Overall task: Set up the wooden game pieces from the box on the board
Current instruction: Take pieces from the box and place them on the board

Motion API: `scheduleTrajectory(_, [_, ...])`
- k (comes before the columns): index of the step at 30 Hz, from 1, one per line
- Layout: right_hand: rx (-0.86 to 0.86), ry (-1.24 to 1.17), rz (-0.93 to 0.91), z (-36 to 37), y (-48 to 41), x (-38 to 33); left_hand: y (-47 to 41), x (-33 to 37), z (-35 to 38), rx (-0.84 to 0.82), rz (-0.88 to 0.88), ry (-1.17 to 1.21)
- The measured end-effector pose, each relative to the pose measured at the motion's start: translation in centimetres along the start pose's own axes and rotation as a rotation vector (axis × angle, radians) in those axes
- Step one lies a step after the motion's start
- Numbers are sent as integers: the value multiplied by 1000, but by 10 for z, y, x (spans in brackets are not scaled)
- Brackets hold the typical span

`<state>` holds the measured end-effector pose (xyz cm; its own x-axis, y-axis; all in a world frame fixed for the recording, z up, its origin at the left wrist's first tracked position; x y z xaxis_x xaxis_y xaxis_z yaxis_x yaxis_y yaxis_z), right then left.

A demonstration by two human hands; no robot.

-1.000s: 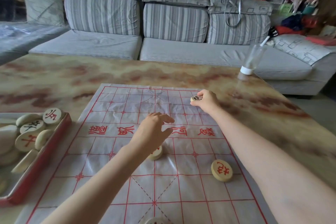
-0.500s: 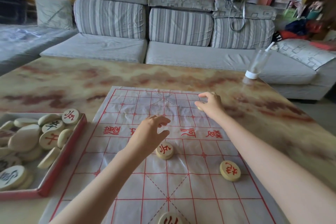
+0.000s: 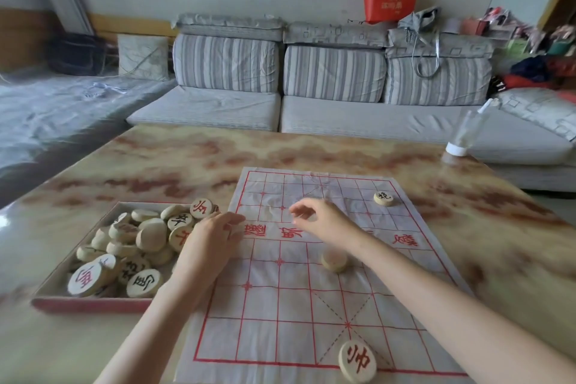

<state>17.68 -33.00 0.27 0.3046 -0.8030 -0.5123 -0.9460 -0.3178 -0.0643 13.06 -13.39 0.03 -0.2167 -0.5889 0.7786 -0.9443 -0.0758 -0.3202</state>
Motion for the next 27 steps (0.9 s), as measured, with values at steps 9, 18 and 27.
scheduleTrajectory(9, [-115,11,-134,57,-15,-79,9,-49,-80,109,-99,-333])
scheduleTrajectory(18, [-156,12,-158,99,-39,-113,8,-80,-91,-16,-97,-454])
scheduleTrajectory(27, [-129,45,-146,116,-59,-113,1,-92,-94,-47,-73,-536])
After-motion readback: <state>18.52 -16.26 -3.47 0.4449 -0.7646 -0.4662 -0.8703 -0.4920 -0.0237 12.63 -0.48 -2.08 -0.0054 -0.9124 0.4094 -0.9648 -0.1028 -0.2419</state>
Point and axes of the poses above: each hand's wrist, its own y-axis away from the middle knuckle, its own z-axis out of the palm, x = y × z, the point moved 7 cm from there along -y, towards the middle knuckle, and after that the axes turned 14 degrees about y, right-handed, at the moved point
